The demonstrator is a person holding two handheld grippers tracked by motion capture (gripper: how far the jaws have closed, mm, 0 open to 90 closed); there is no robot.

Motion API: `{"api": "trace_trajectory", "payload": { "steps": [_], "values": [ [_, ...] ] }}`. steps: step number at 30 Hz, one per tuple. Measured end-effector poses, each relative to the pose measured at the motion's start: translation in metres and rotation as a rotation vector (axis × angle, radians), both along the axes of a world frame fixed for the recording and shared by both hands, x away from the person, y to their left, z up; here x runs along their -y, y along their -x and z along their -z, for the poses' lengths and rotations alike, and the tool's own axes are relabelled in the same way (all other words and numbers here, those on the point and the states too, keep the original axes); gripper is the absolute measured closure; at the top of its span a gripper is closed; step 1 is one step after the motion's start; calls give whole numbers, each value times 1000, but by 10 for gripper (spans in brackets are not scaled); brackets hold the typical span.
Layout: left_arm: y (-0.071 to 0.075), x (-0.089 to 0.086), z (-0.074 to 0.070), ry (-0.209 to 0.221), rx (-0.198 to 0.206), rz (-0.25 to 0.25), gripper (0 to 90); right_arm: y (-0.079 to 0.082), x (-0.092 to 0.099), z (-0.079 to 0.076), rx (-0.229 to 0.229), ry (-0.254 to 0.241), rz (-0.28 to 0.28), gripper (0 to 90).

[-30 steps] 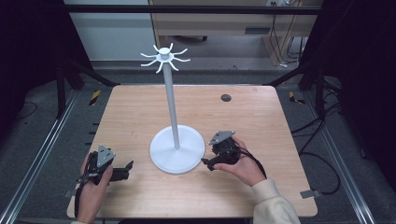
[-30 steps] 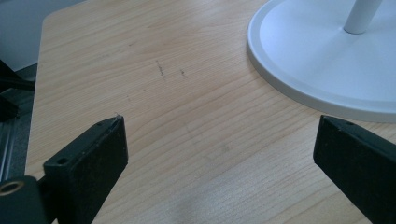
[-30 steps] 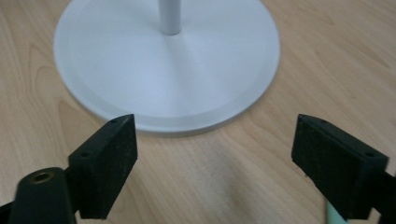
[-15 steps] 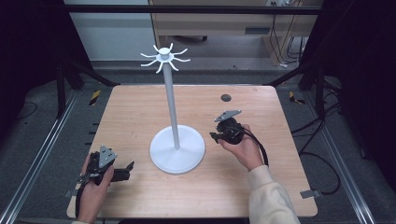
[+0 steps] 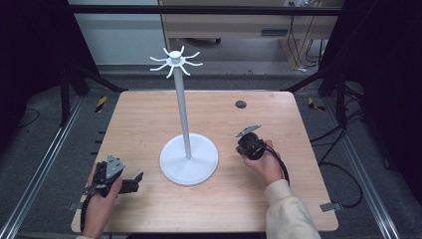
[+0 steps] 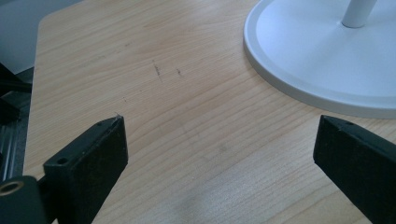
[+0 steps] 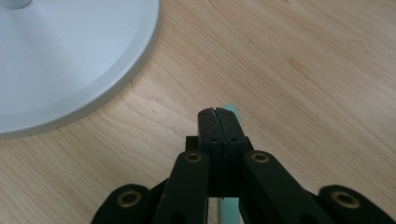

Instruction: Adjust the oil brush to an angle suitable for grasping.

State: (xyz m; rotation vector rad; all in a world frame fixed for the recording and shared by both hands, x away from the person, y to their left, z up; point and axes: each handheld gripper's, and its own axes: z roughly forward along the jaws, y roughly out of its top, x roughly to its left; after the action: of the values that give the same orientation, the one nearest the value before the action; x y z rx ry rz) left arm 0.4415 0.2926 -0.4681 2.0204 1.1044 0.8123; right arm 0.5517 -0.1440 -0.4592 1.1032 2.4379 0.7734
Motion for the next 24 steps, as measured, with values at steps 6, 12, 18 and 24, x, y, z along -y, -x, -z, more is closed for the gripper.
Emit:
{"api": "trace_trajectory", "payload": {
  "steps": [6, 12, 18, 24],
  "values": [
    [-1, 2, 0, 0, -2, -1, 28, -3, -5, 9, -21, 37, -12, 900],
    [-1, 2, 0, 0, 0, 1, 28, -4, -9, 14, -39, 72, -13, 900],
    [-1, 2, 0, 0, -1, 1, 28, -5, -9, 18, -57, 93, 4, 900],
    [0, 2, 0, -2, 0, 3, 28, -6, -8, 20, -63, 105, 21, 900]
  ]
}}
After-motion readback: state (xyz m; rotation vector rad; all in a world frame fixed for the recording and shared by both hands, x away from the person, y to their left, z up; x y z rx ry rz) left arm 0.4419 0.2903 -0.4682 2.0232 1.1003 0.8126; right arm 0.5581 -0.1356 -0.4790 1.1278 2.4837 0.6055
